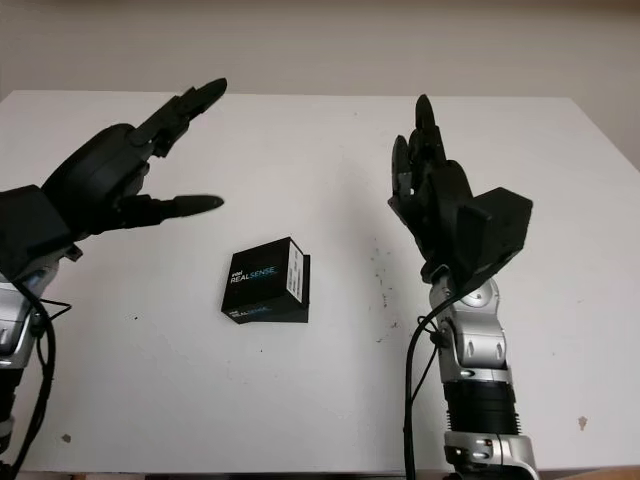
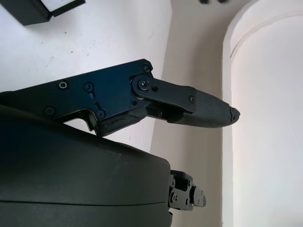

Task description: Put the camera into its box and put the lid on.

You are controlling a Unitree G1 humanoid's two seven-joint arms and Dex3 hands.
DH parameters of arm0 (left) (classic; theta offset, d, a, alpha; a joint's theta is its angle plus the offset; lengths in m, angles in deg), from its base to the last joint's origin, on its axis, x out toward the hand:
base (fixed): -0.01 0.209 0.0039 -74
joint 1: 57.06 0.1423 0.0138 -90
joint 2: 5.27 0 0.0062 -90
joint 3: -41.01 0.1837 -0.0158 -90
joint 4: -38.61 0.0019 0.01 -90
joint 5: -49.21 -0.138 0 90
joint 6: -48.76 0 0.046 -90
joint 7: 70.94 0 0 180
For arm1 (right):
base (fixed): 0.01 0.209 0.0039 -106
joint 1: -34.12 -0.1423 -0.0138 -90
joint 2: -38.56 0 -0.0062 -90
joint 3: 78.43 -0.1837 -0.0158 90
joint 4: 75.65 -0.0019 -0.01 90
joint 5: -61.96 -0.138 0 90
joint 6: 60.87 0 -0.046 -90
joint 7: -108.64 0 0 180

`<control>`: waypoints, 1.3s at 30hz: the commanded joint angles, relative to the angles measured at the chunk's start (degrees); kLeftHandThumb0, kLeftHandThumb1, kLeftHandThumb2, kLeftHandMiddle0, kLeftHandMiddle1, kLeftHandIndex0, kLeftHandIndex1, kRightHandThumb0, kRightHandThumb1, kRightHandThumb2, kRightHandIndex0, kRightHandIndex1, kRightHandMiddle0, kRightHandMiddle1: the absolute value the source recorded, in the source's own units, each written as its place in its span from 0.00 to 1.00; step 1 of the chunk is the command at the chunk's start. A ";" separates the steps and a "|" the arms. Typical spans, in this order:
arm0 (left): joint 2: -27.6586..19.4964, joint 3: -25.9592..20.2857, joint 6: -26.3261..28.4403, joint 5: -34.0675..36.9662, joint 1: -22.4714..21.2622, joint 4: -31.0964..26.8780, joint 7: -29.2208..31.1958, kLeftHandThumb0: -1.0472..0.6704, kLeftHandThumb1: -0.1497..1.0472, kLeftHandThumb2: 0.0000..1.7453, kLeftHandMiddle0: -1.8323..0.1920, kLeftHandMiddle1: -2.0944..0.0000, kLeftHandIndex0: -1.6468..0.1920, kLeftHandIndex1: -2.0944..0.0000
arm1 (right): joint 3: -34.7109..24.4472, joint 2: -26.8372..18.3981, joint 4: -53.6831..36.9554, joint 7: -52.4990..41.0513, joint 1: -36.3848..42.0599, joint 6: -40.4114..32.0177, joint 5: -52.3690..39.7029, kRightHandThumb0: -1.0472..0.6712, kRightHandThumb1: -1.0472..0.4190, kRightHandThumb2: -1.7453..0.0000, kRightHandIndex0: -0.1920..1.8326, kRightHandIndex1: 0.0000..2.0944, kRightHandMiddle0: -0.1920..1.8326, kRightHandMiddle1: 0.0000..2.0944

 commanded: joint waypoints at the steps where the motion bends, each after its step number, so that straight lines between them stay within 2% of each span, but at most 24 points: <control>1: -1.04 0.20 -2.05 -0.19 1.93 -0.21 1.01 0.11 0.92 0.02 0.91 0.98 0.92 0.96 | -0.86 -1.18 -2.13 -0.13 -1.12 -1.63 -0.97 0.18 0.00 0.63 0.00 0.01 0.00 0.01; 5: -2.17 2.10 -5.60 -2.66 4.36 0.68 2.24 0.11 0.92 0.03 0.93 0.98 0.94 0.97 | -0.89 -1.67 -3.74 -0.12 -0.41 -3.95 -1.54 0.19 0.00 0.63 0.00 0.00 0.00 0.01; 13: -2.69 5.80 -5.89 -7.38 5.98 -0.59 3.95 0.06 0.92 0.03 0.97 0.98 0.97 0.98 | 0.16 -1.28 -4.62 0.94 0.20 -4.71 -0.31 0.20 0.00 0.63 0.01 0.01 0.02 0.02; 16: -1.78 6.82 -7.19 -8.92 6.63 0.01 2.75 0.05 0.92 0.03 0.97 0.98 0.98 0.98 | 0.23 -0.99 -4.09 0.89 0.14 -4.51 -0.40 0.19 0.00 0.64 0.01 0.01 0.02 0.02; 21: -0.06 8.41 -8.64 -10.39 6.76 1.99 0.64 0.10 0.90 0.03 0.97 0.98 0.98 0.98 | 0.55 -0.95 -3.42 0.73 0.10 -3.83 -0.12 0.19 0.00 0.65 0.01 0.01 0.02 0.02; 33: 4.81 9.88 -11.17 -10.34 5.91 7.95 -3.89 0.14 0.89 0.03 0.94 0.97 0.97 0.97 | 0.87 -0.90 -4.80 1.64 0.99 -4.60 0.57 0.20 0.00 0.64 0.00 0.01 0.01 0.01; 39: 5.95 10.56 -10.19 -11.21 6.18 8.05 -5.10 0.15 0.87 0.03 0.91 0.96 0.96 0.97 | 0.88 -0.98 -4.66 1.56 0.72 -4.52 0.55 0.20 0.00 0.64 0.00 0.01 0.02 0.02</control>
